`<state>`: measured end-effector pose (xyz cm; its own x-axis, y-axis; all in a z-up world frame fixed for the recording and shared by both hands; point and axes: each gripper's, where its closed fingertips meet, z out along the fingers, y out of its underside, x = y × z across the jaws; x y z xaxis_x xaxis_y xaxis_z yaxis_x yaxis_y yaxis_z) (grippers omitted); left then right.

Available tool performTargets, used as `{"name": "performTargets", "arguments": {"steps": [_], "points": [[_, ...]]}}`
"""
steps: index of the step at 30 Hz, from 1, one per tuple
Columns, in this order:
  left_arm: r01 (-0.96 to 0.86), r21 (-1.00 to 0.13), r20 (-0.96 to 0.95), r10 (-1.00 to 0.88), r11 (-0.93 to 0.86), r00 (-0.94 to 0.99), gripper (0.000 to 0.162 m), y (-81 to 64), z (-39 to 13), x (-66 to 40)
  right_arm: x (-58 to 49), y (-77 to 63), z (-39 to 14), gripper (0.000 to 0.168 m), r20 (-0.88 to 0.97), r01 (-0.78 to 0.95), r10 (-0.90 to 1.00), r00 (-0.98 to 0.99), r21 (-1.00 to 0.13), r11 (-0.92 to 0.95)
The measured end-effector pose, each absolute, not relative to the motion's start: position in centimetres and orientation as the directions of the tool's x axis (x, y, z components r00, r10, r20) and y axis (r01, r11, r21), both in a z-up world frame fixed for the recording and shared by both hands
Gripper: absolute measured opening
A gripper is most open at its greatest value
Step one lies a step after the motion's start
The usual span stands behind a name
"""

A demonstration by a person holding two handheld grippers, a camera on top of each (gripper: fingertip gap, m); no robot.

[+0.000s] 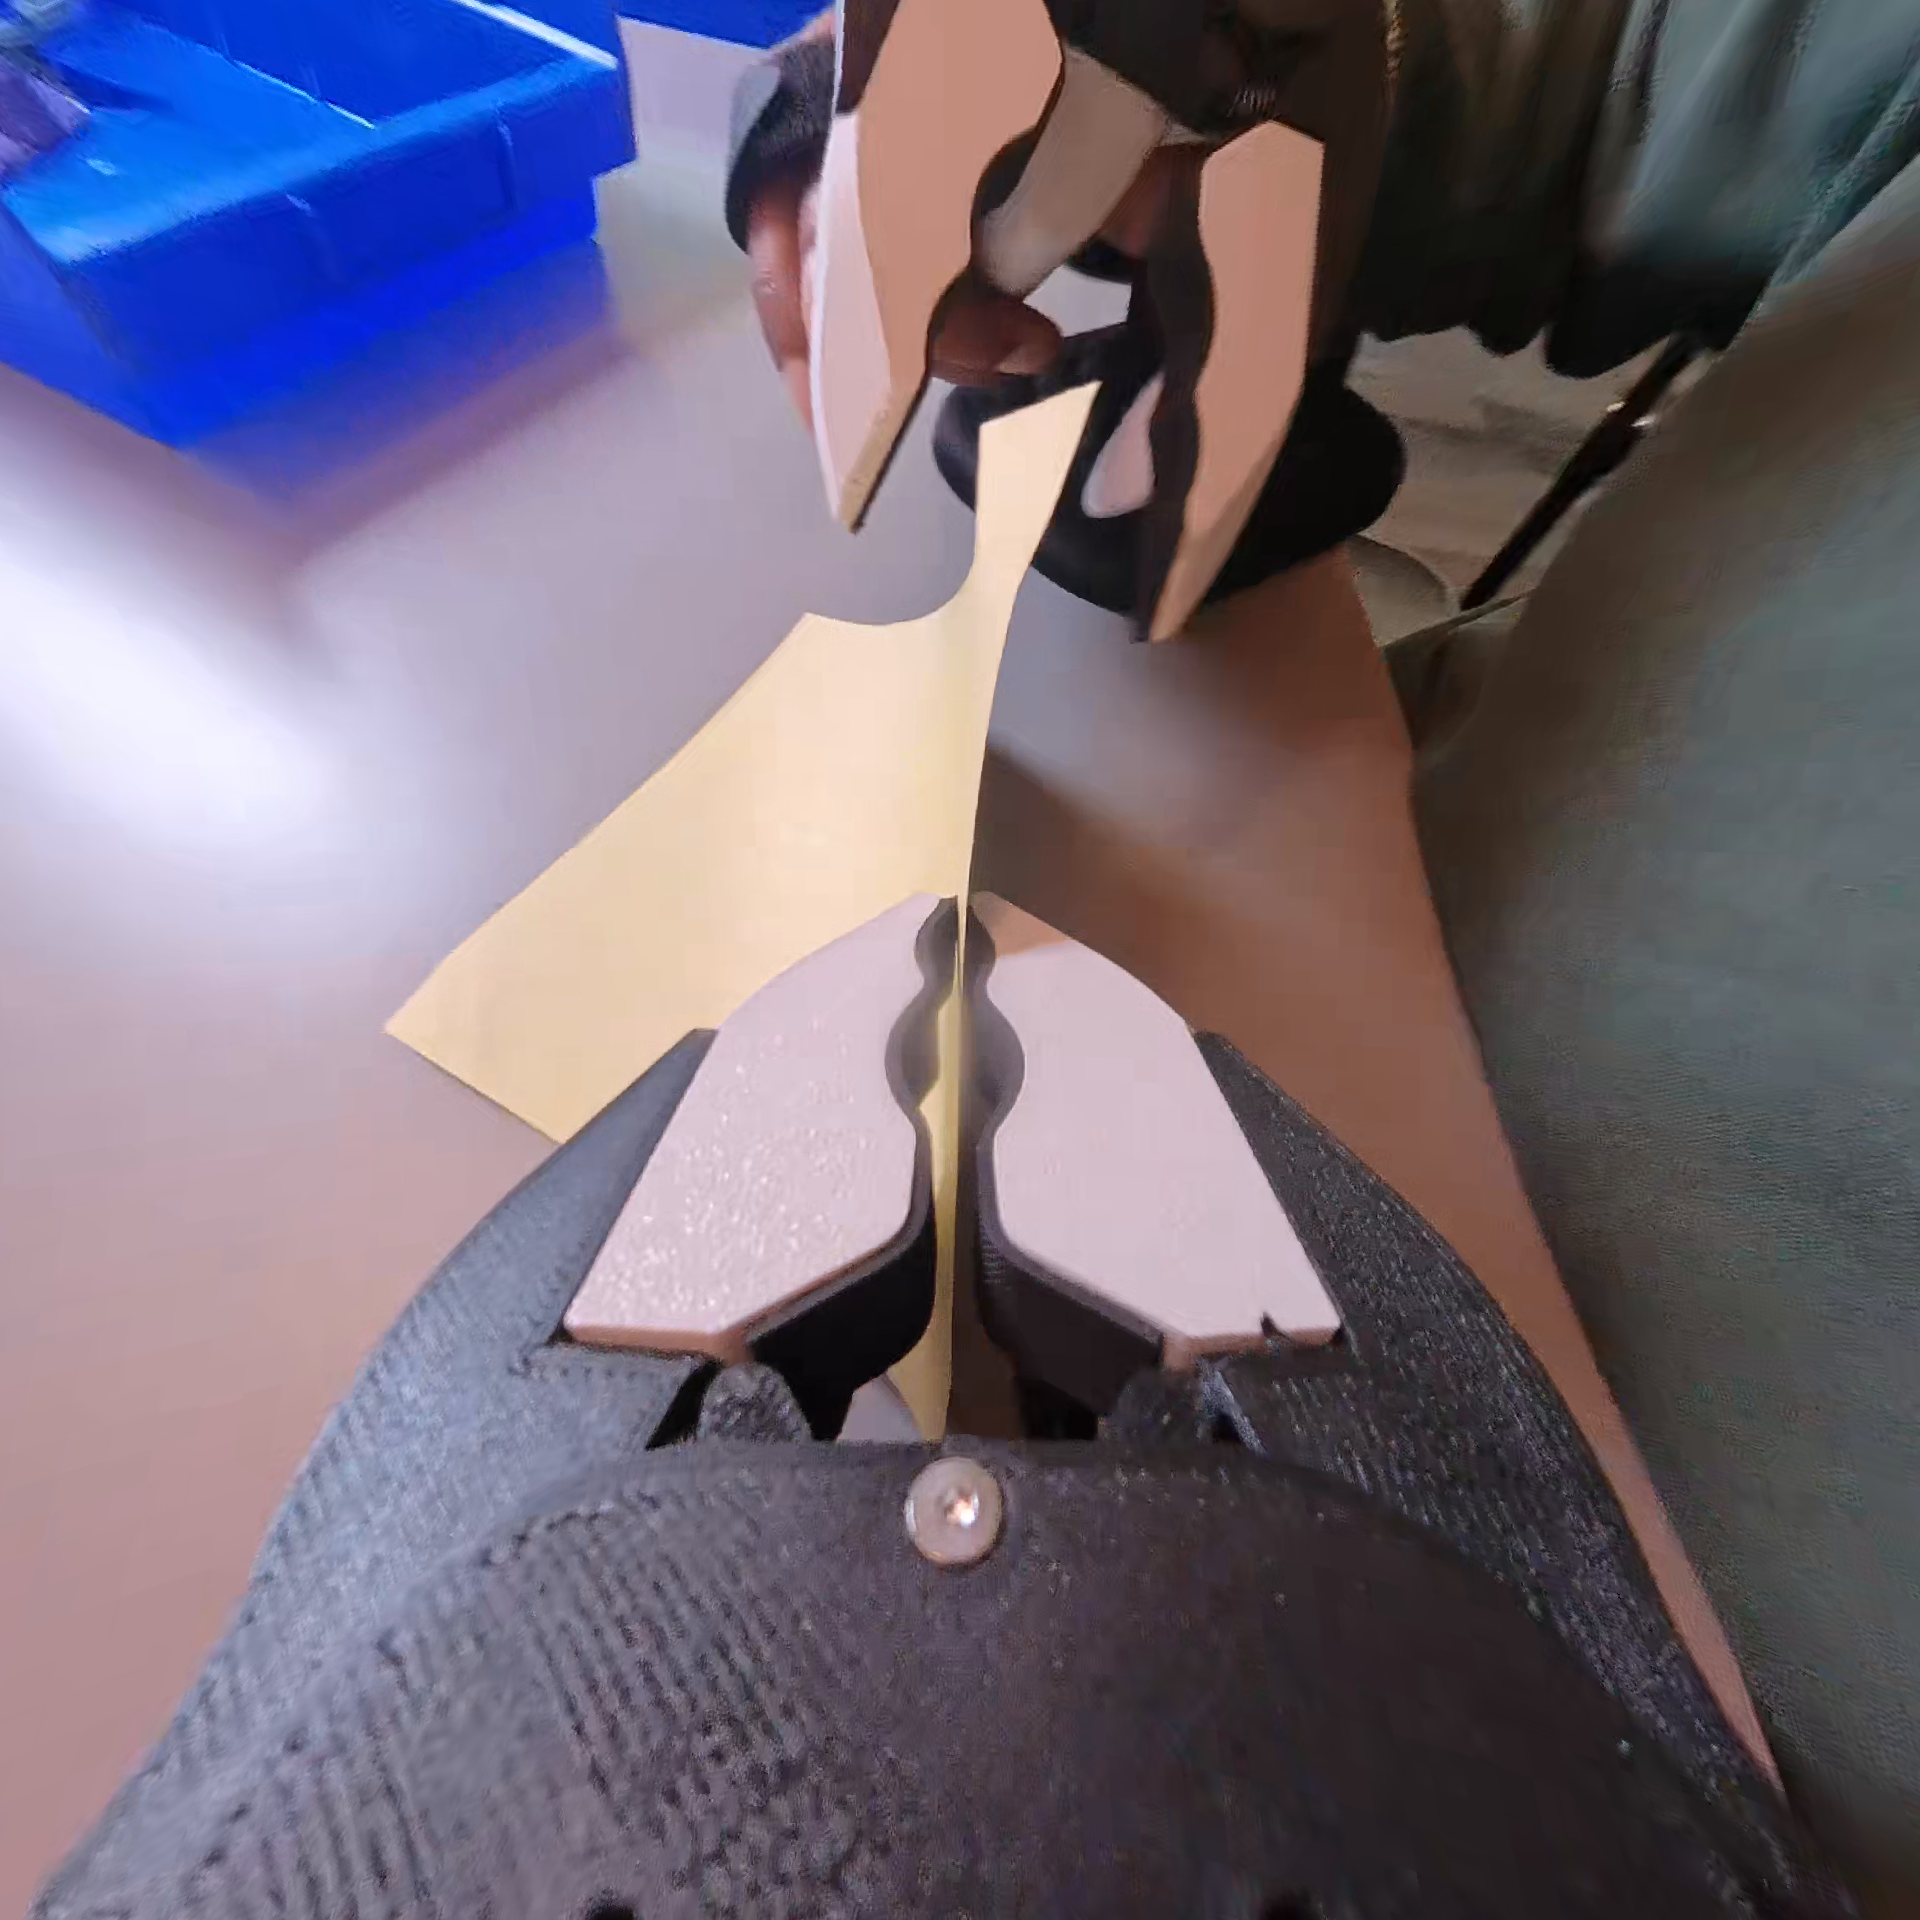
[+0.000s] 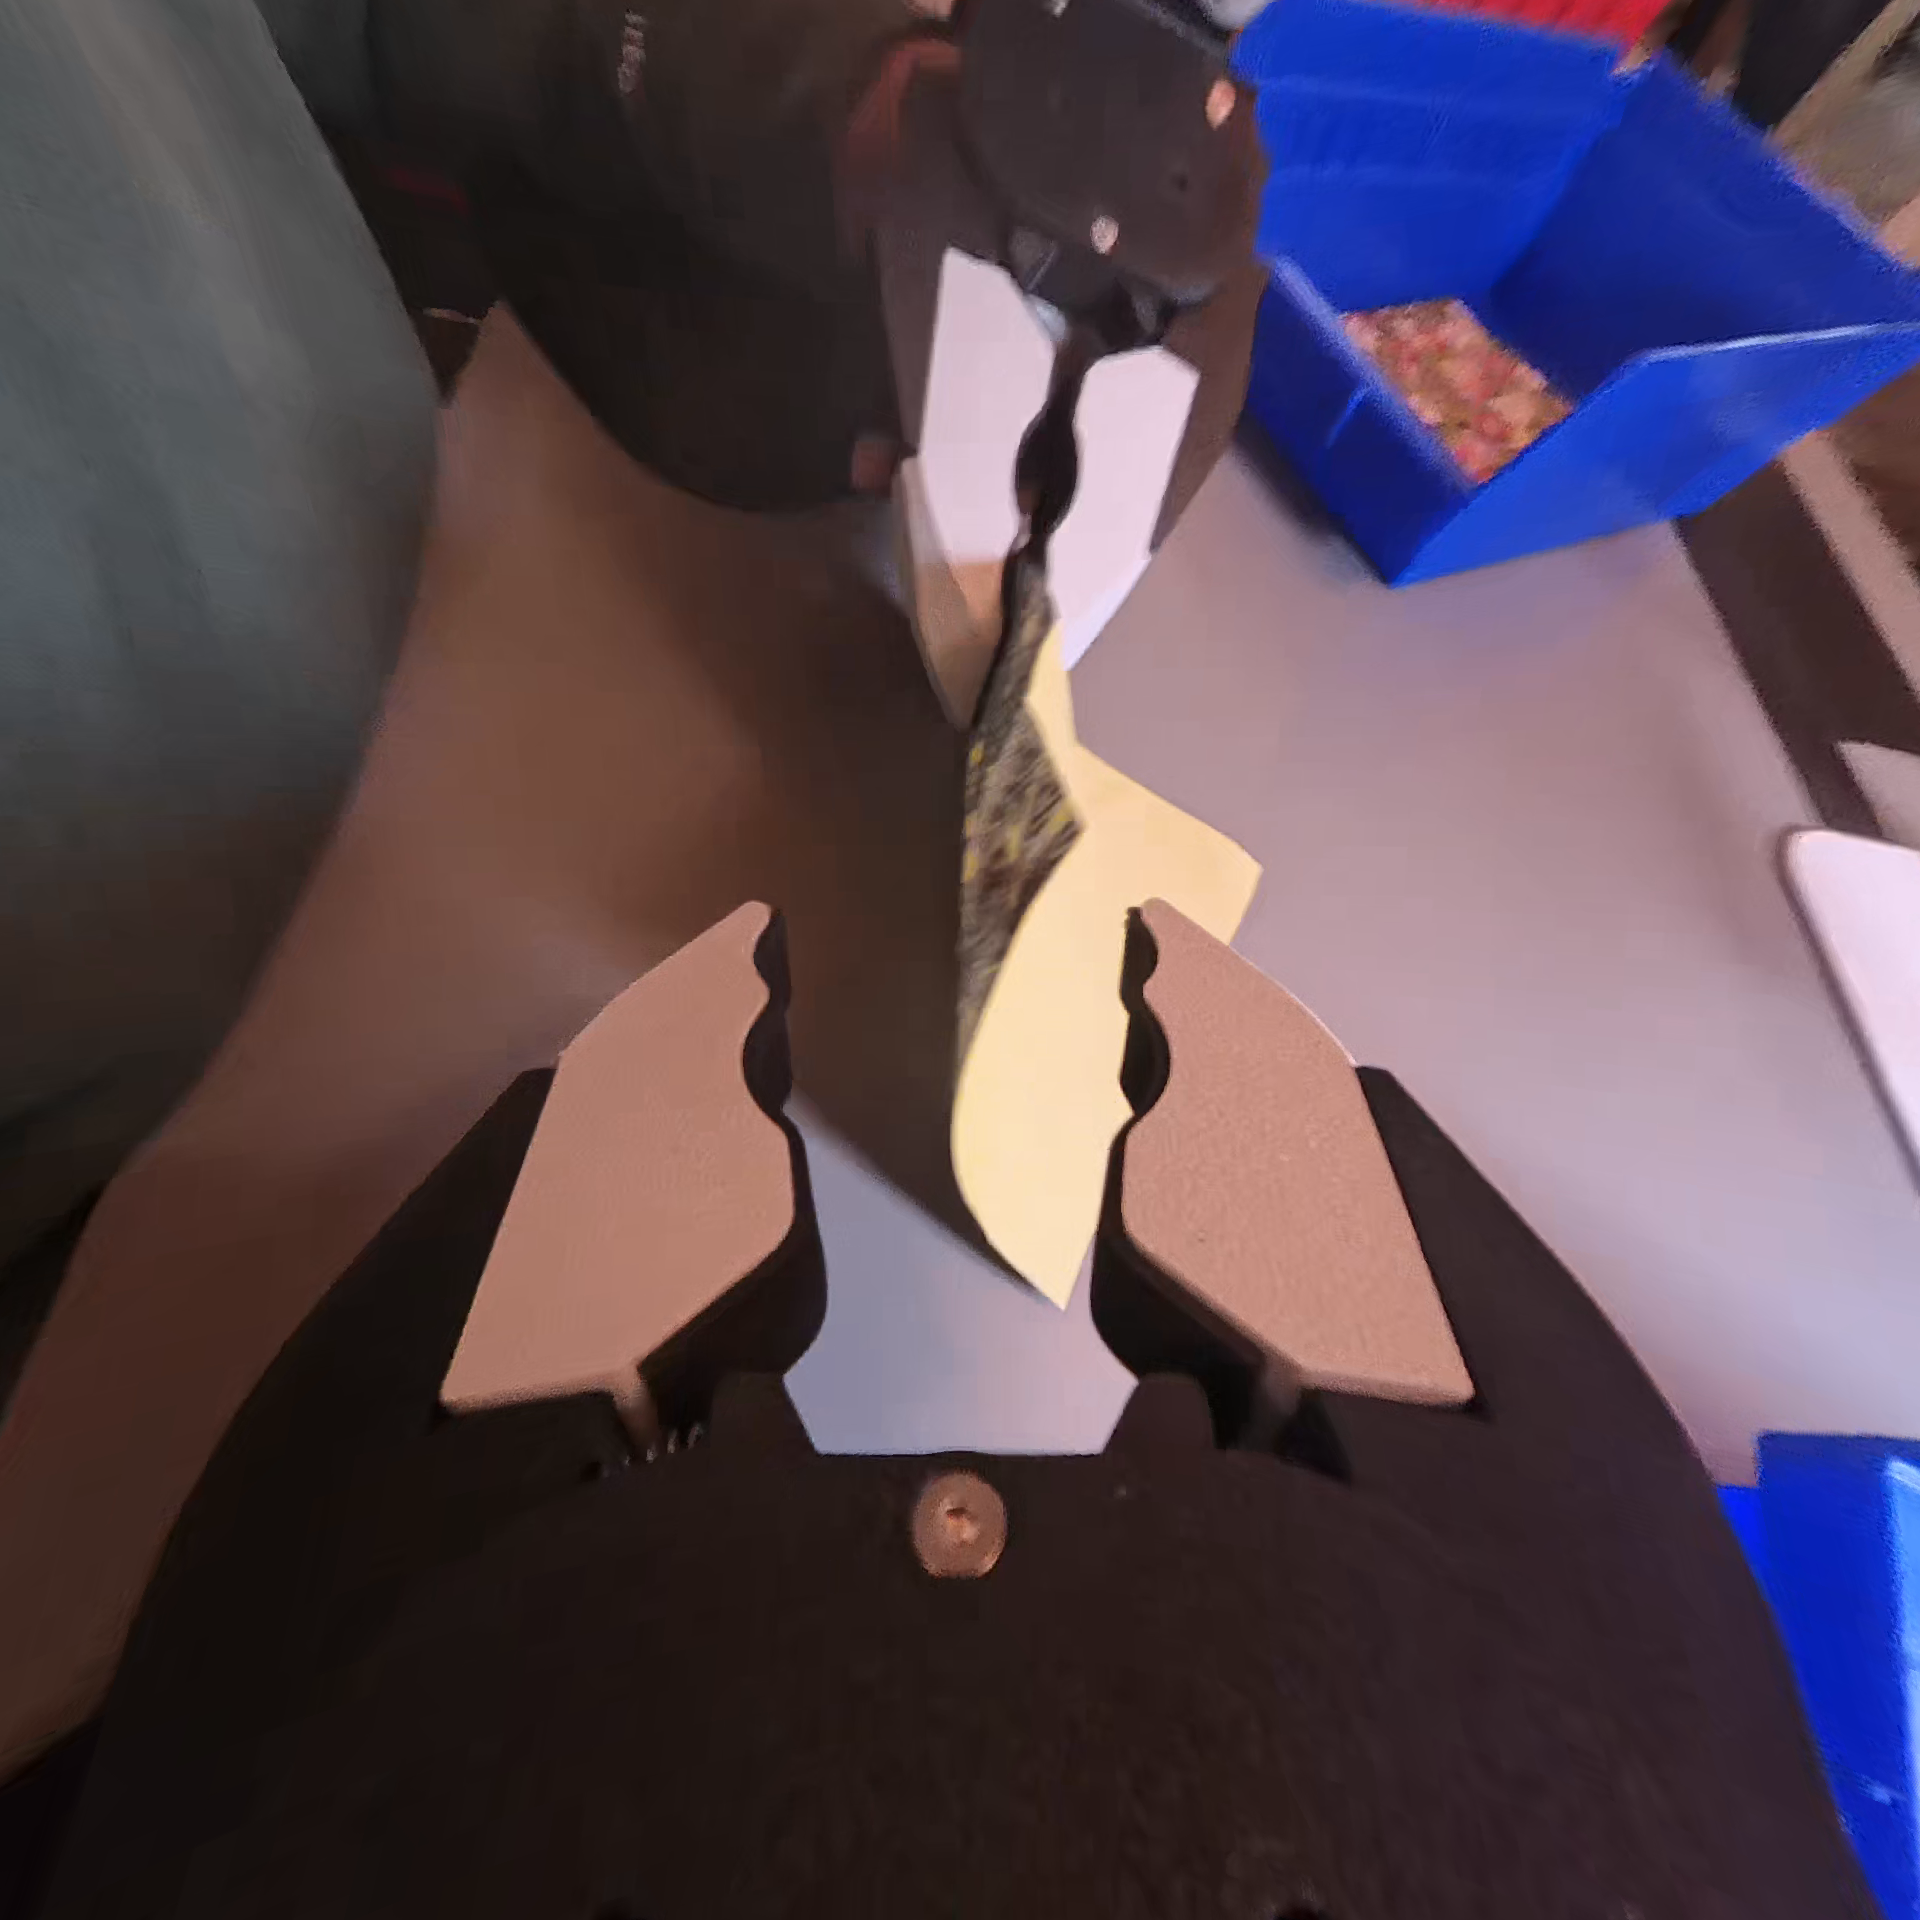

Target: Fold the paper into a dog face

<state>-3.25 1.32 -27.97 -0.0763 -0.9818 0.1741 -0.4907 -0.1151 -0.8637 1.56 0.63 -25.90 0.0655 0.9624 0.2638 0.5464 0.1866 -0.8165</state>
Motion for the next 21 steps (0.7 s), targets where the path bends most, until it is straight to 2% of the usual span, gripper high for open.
{"name": "performTargets", "arguments": {"steps": [2, 4, 5, 7, 8, 10, 11, 13, 15, 17, 21], "points": [[-0.495, -0.857, 0.23, -0.967, -0.146, -0.113, 0.0, 0.8, -28.2, -3.0, 1.1, 1.6, -25.4, 0.04, 0.304, 0.533, 0.946, 0.11, -0.822, 0.202], [-0.513, -0.845, 0.241, -0.963, -0.148, -0.119, 0.0, 0.7, -28.7, -2.8, 0.7, 2.1, -24.7, 0.008, 0.217, 0.506, 0.97, 0.112, -0.852, 0.132], [-0.521, -0.84, 0.244, -0.963, -0.151, -0.115, 0.0, 0.7, -29.0, -2.8, 0.4, 2.1, -24.6, 0.0, 0.144, 0.502, 0.985, 0.095, -0.861, 0.078], [-0.531, -0.832, 0.259, -0.958, -0.157, -0.122, 0.0, 0.3, -29.2, -2.8, -0.2, 1.9, -24.4, 0.0, -0.04, 0.513, 0.997, 0.064, -0.856, -0.067], [-0.542, -0.829, 0.244, -0.962, -0.139, -0.126, 0.005, 0.3, -29.4, -3.0, -0.4, 1.7, -24.6, 0.0, -0.135, 0.534, 0.99, 0.049, -0.834, -0.14], [-0.53, -0.84, 0.212, -0.969, -0.115, -0.127, 0.027, 0.7, -28.8, -3.6, -0.5, 1.4, -24.9, 0.0, -0.27, 0.576, 0.962, 0.033, -0.782, -0.239], [-0.498, -0.857, 0.215, -0.97, -0.132, -0.113, 0.029, 1.3, -28.0, -3.9, -0.4, 0.9, -25.2, 0.0, -0.331, 0.609, 0.943, 0.021, -0.744, -0.274], [-0.43, -0.879, 0.241, -0.97, -0.206, -0.029, 0.02, 3.6, -26.8, -4.7, -0.4, -0.2, -25.6, 0.0, -0.405, 0.648, 0.914, 0.001, -0.696, -0.309], [-0.456, -0.86, 0.211, -0.974, -0.228, 0.089, 0.009, 6.0, -27.9, -5.1, -0.4, -1.9, -25.4, 0.0, -0.489, 0.672, 0.871, -0.046, -0.66, -0.335], [-0.558, -0.817, 0.097, -0.989, -0.145, 0.115, 0.009, 6.7, -30.0, -4.6, -0.8, -3.0, -25.2, 0.0, -0.532, 0.683, 0.844, -0.075, -0.644, -0.345], [-0.706, -0.703, -0.149, -0.988, 0.084, 0.03, 0.0, 6.0, -32.8, -3.0, -1.3, -3.6, -25.2, 0.0, -0.565, 0.695, 0.821, -0.077, -0.621, -0.363]]}}
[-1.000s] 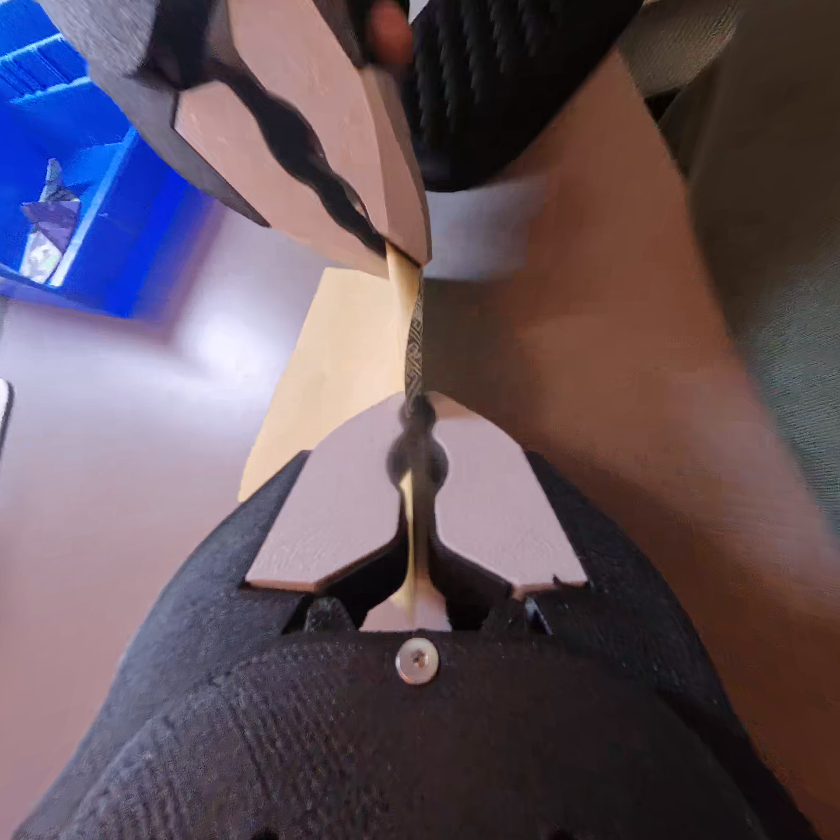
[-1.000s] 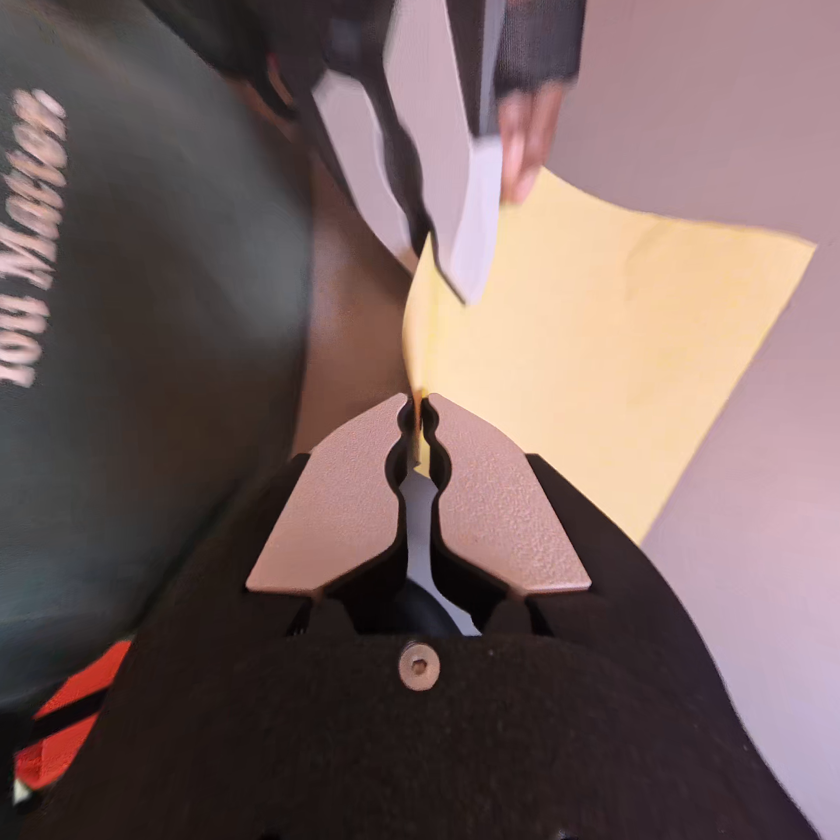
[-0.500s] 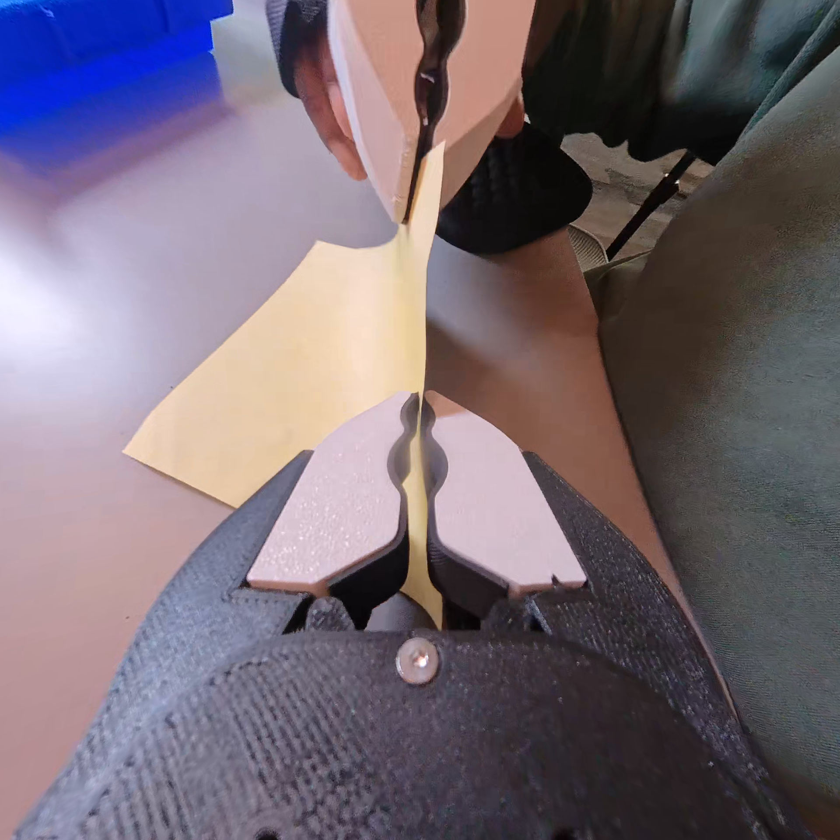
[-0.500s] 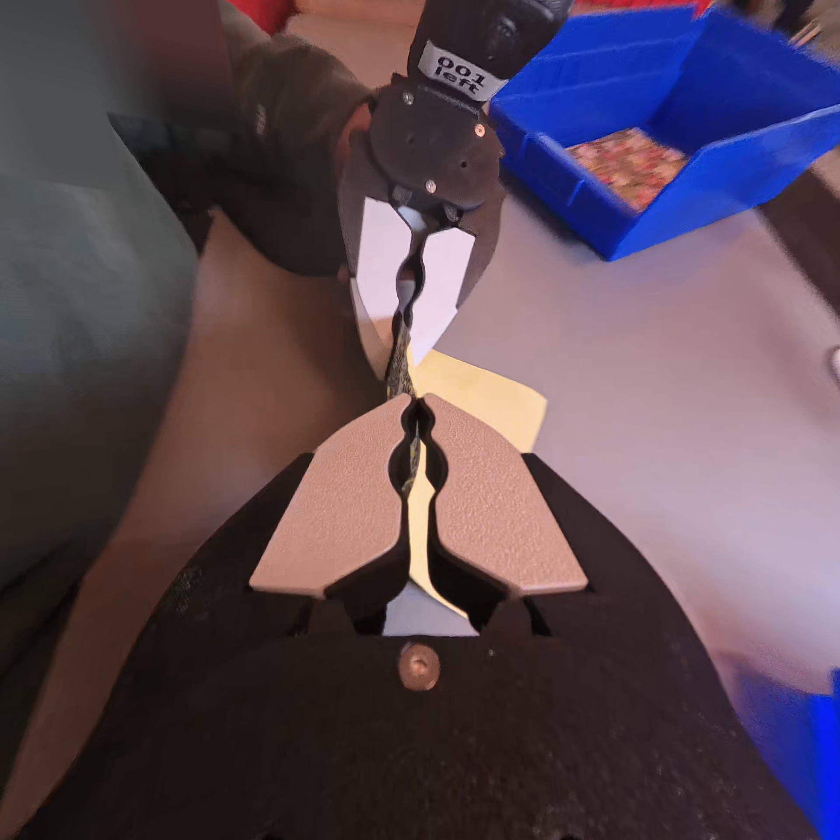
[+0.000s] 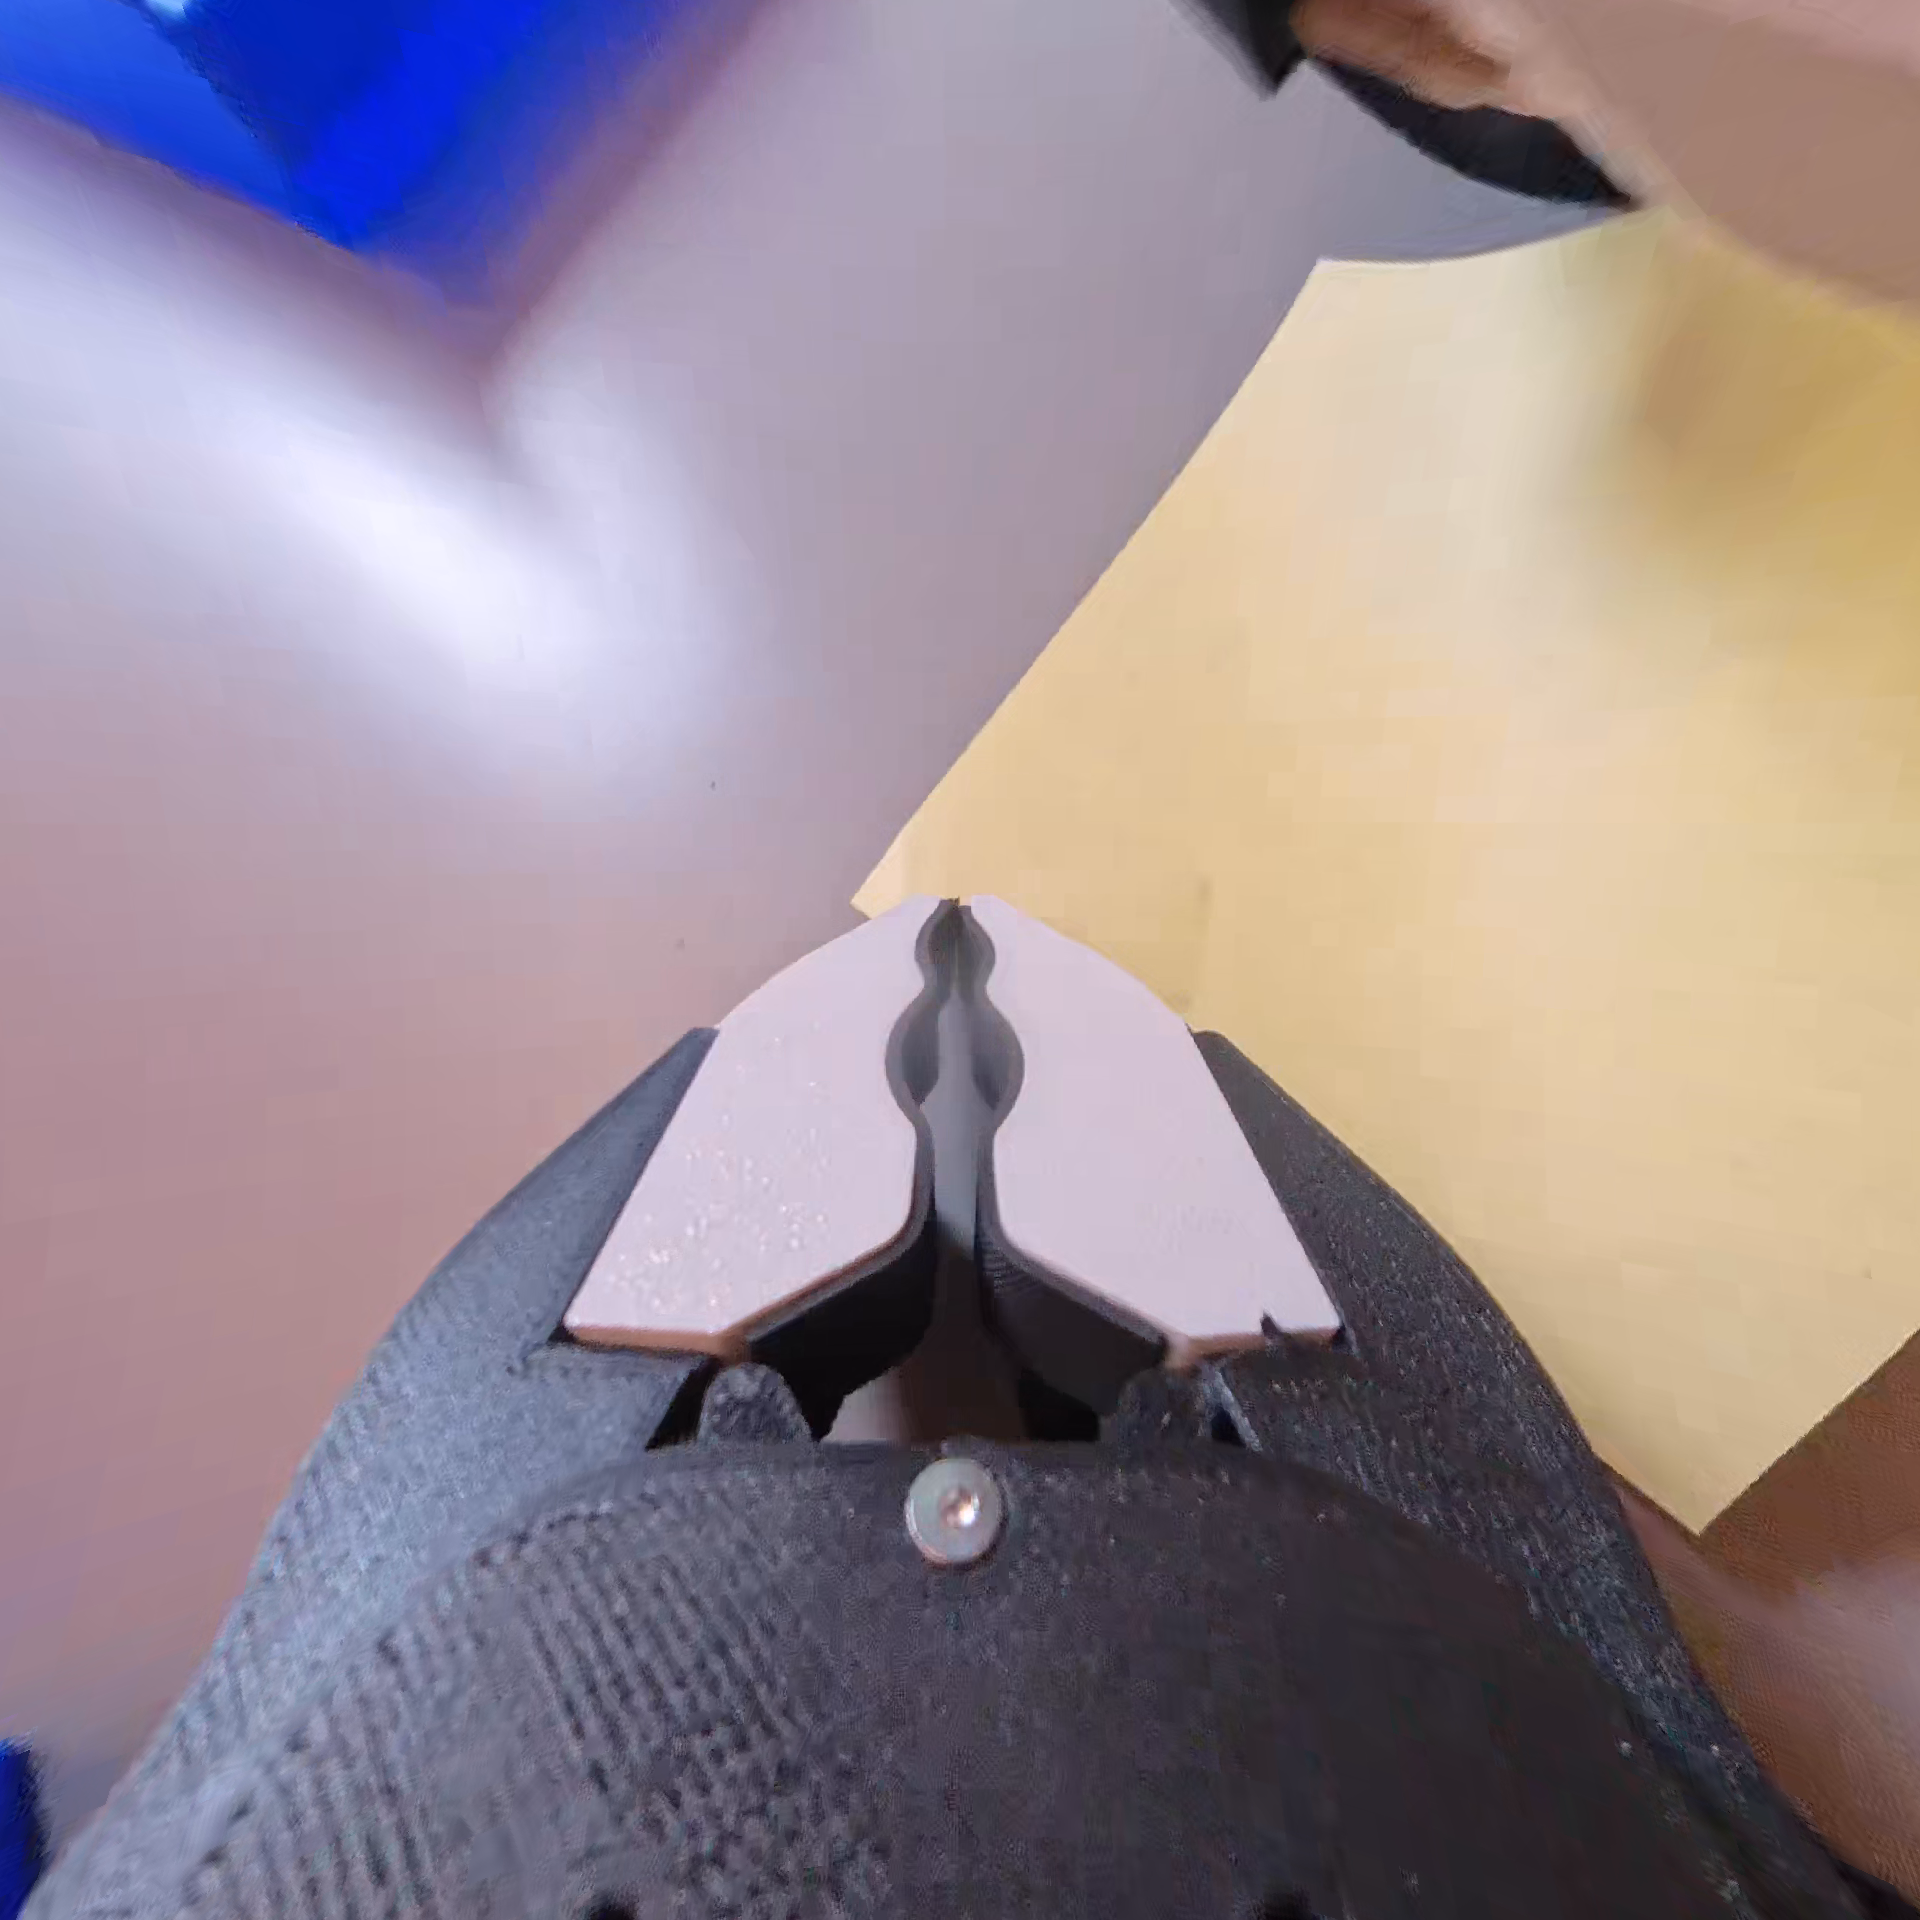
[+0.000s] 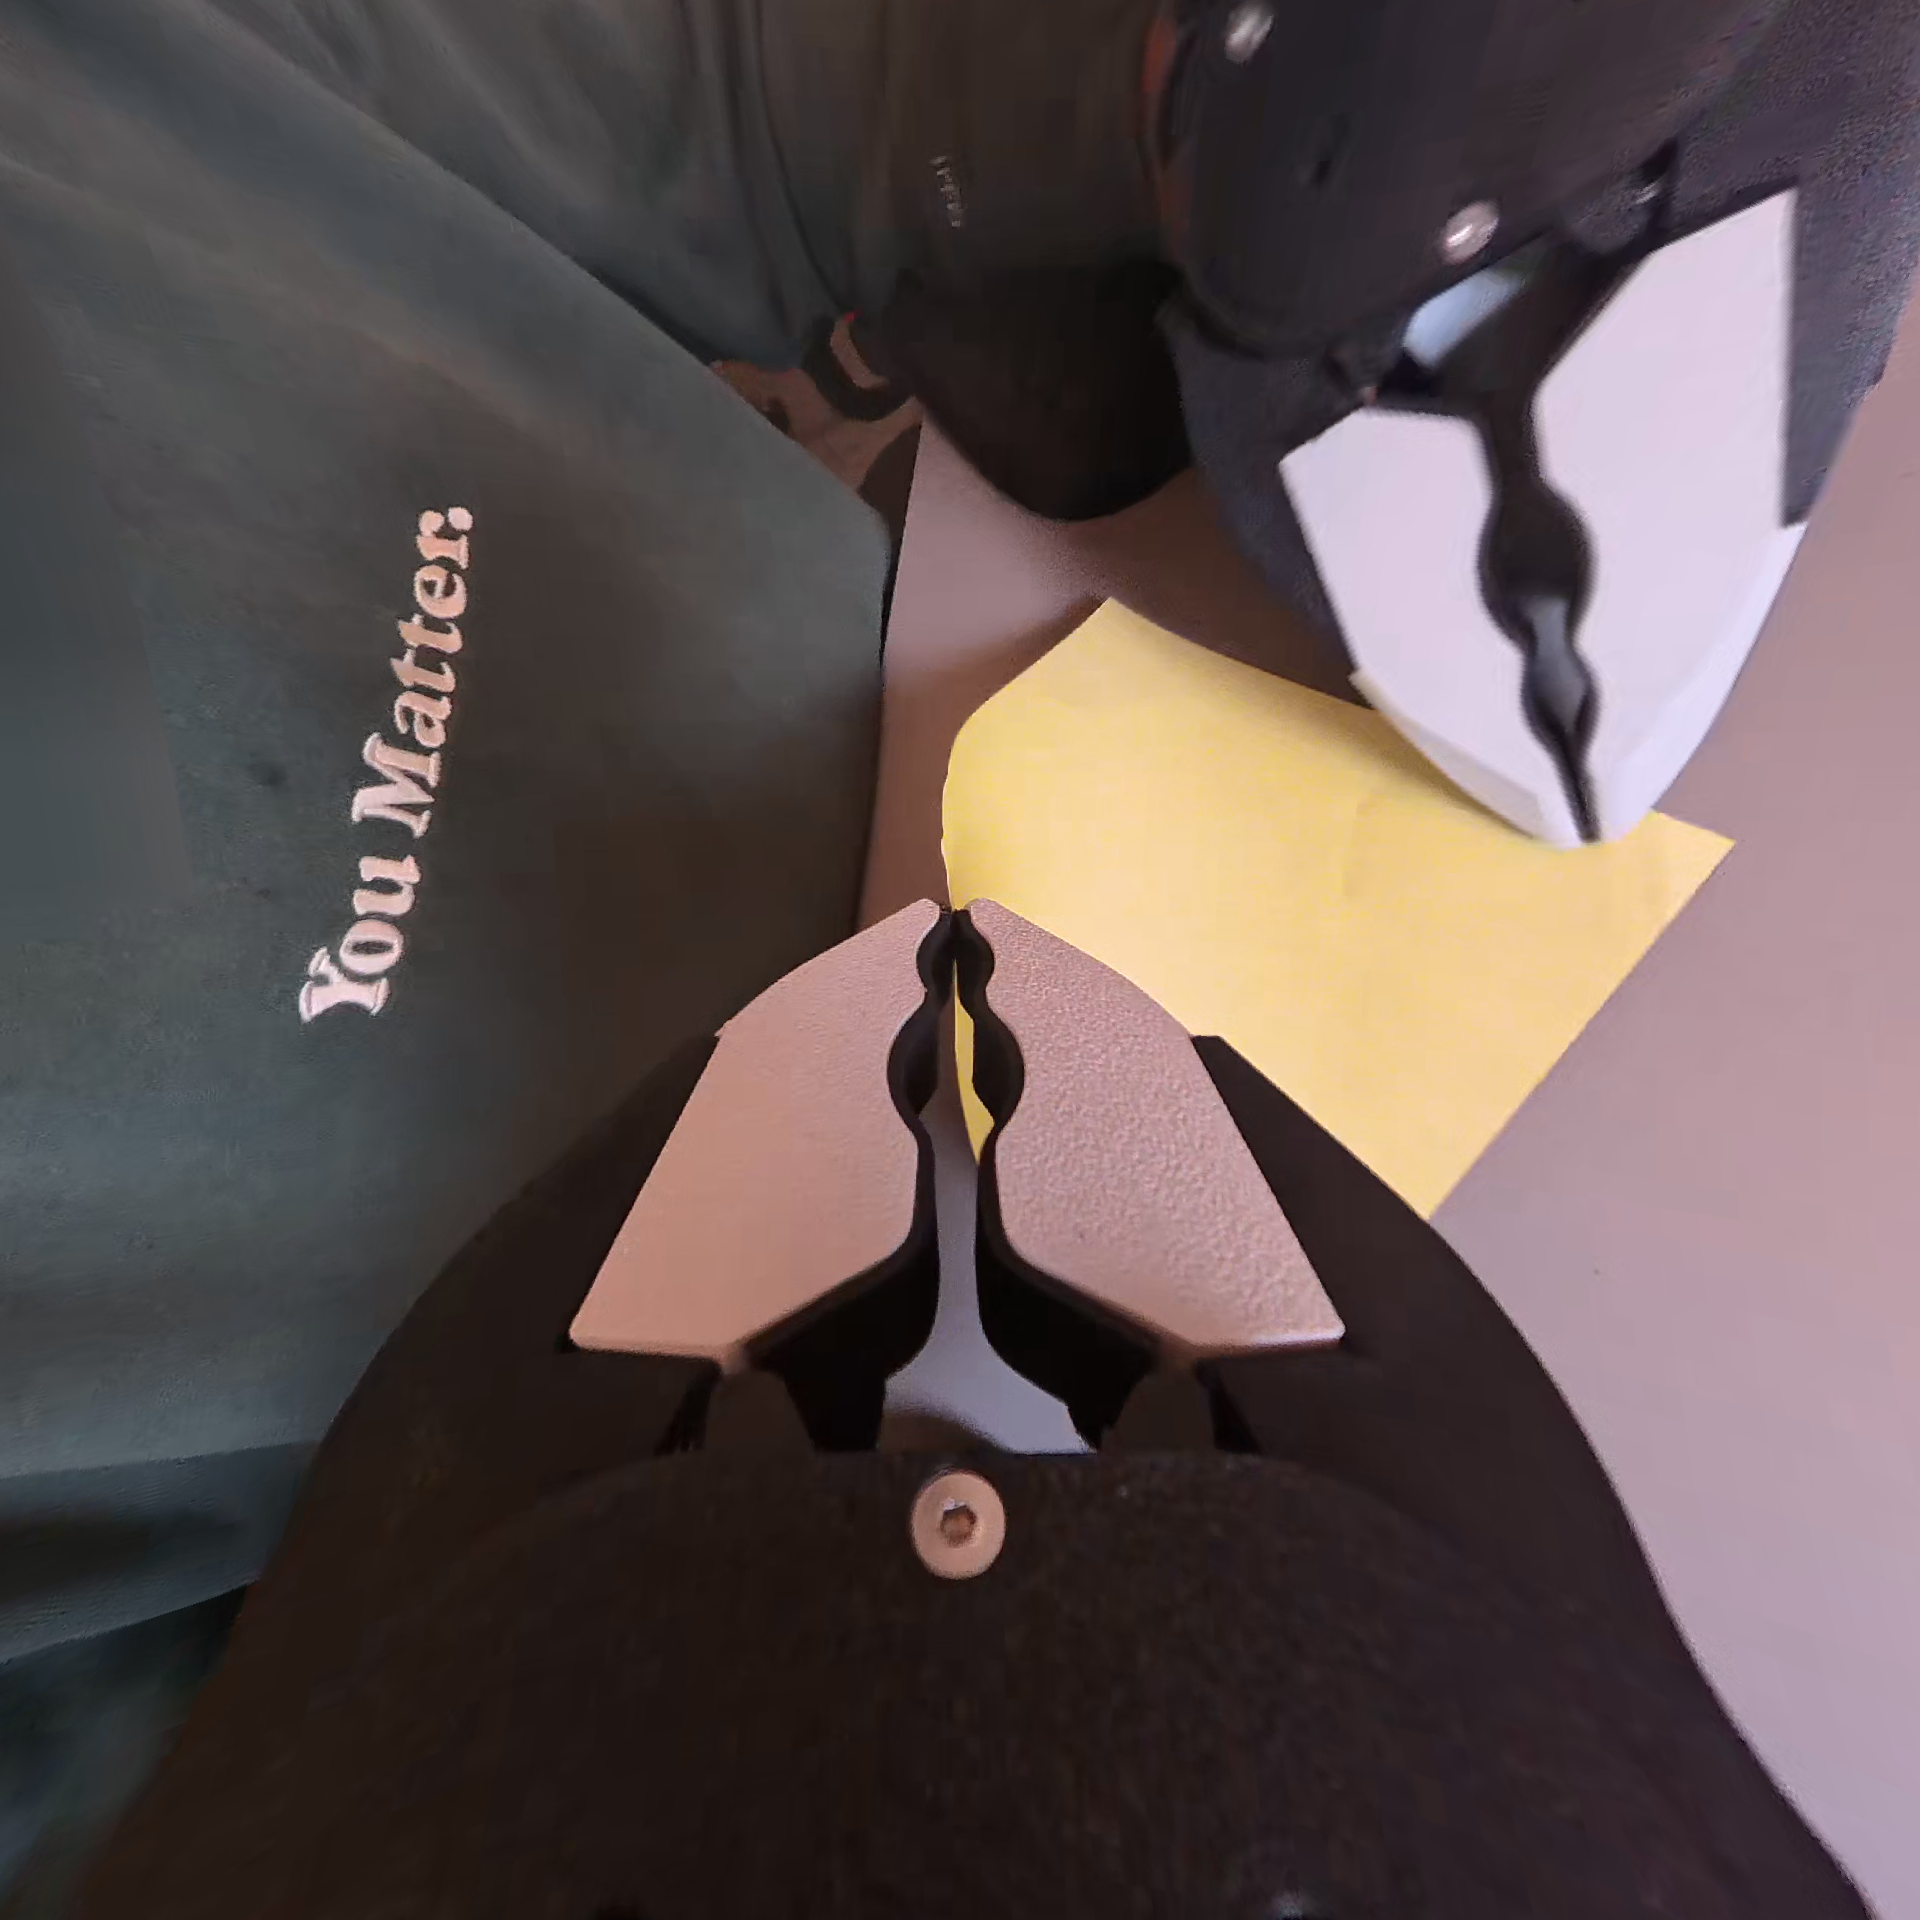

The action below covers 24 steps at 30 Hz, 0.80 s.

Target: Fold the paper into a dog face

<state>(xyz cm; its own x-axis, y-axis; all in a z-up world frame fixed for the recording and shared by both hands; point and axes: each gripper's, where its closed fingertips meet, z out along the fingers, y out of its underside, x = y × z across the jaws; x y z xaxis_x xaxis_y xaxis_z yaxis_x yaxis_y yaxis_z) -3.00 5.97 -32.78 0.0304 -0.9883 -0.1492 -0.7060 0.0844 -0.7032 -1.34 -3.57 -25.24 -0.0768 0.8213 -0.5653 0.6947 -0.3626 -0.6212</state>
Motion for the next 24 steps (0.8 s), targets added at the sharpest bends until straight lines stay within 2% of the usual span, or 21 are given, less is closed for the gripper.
{"name": "performTargets", "arguments": {"steps": [3, 8, 14, 24], "points": [[-0.715, -0.68, -0.218, -0.976, 0.164, -0.017, 0.0, 5.2, -32.8, -2.5, -1.5, -1.5, -26.8, 0.0, -0.545, 0.7, 0.838, 0.009, -0.595, -0.395], [-0.692, -0.711, -0.16, -0.987, 0.124, -0.012, 0.0, 5.0, -32.8, -2.4, -1.6, 2.9, -31.0, 0.0, -0.451, 0.735, 0.875, 0.179, -0.53, -0.424], [-0.686, -0.716, -0.147, -0.988, 0.132, -0.038, 0.0, 4.9, -32.8, -2.3, -2.1, 4.5, -32.8, 0.0, -0.302, 0.788, 0.932, 0.199, -0.517, -0.335], [-0.698, -0.701, -0.194, -0.981, 0.147, -0.011, 0.0, 6.3, -32.8, -3.4, -2.3, 4.6, -32.9, 0.0, -0.297, 0.818, 0.937, 0.185, -0.482, -0.314]]}}
